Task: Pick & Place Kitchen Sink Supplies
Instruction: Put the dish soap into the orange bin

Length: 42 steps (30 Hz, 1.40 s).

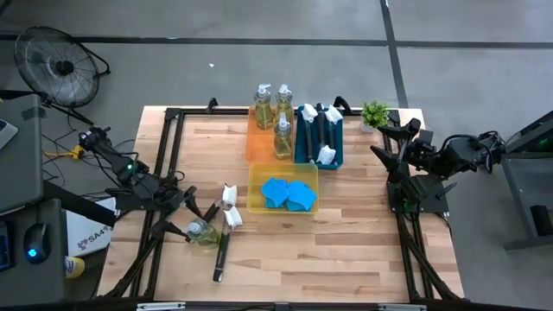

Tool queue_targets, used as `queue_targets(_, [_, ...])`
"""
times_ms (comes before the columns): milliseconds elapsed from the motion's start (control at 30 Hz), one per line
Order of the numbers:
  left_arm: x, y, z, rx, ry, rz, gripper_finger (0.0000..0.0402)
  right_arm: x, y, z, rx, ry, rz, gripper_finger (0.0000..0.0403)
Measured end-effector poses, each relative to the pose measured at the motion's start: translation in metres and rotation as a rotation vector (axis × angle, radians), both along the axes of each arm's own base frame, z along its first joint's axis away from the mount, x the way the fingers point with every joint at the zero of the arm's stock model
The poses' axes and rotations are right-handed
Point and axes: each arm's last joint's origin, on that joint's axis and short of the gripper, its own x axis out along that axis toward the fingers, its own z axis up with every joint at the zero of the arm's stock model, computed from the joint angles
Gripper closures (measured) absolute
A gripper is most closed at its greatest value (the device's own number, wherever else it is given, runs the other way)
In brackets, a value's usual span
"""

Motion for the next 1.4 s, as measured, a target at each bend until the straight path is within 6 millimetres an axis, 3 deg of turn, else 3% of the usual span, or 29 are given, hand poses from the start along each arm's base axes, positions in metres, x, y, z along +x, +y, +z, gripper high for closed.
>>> queue_targets(433, [0.007, -0.005, -0.021, 0.001, -0.056, -0.012, 0.0053, 0.0, 0.0, 0.0, 0.0, 0.0, 0.0, 0.0082])
queue_targets(1400, [0.02, -0.017, -0.013, 0.026, -0.202, -0.089, 0.0053, 0.0, 0.0, 0.0, 0.0, 0.0, 0.0, 0.0082])
